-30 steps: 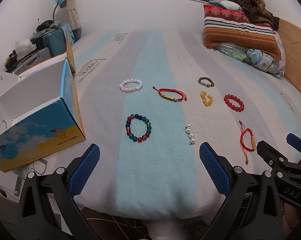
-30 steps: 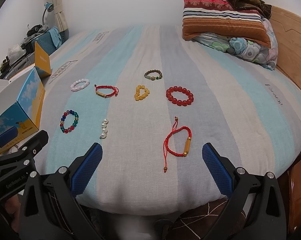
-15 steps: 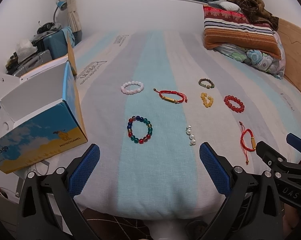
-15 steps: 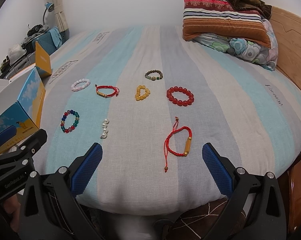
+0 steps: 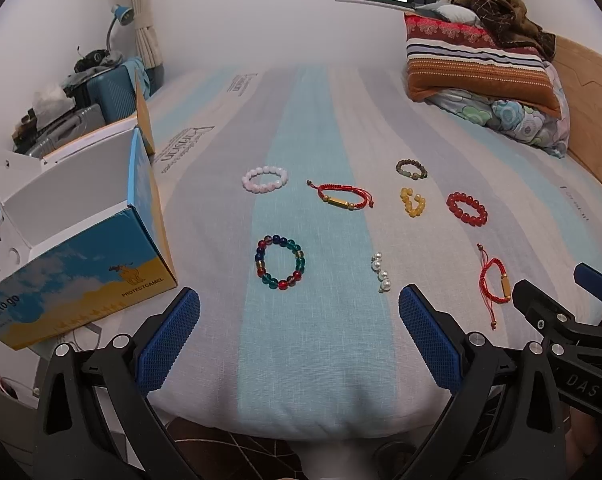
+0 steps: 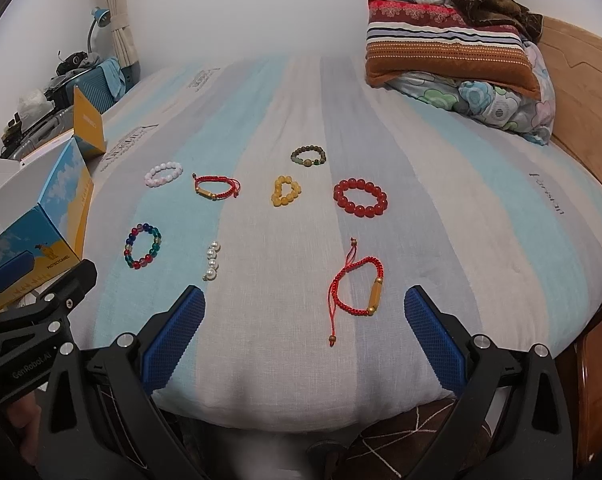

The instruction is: Organize jewelry

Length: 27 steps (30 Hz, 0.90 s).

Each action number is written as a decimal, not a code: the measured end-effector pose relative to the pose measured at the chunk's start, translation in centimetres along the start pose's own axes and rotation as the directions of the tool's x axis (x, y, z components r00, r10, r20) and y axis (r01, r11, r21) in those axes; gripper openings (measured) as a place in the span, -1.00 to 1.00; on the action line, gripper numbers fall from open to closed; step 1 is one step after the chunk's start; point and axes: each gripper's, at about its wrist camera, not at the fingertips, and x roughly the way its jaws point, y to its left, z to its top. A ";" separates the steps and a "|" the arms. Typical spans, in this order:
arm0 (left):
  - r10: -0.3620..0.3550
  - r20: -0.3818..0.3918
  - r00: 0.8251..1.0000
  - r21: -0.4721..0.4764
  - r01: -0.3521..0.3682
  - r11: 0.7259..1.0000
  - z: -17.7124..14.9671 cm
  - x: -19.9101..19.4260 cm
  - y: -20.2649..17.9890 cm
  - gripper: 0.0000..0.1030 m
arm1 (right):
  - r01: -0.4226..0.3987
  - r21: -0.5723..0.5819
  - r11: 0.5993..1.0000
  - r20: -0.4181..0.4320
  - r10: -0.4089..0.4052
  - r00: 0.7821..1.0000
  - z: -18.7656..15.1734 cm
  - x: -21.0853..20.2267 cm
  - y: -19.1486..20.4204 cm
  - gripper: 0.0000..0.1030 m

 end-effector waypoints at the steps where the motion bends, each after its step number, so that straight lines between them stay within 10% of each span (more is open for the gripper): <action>1: -0.002 0.001 1.000 -0.001 0.002 1.000 0.0 -0.1 0.0 0.89 | 0.000 0.000 1.000 0.000 0.000 1.000 0.0 0.0 0.0 0.86; 27: -0.008 0.005 1.000 -0.003 0.008 1.000 0.1 -0.3 0.0 0.89 | -0.001 -0.004 1.000 0.002 0.001 1.000 0.0 -0.1 0.1 0.86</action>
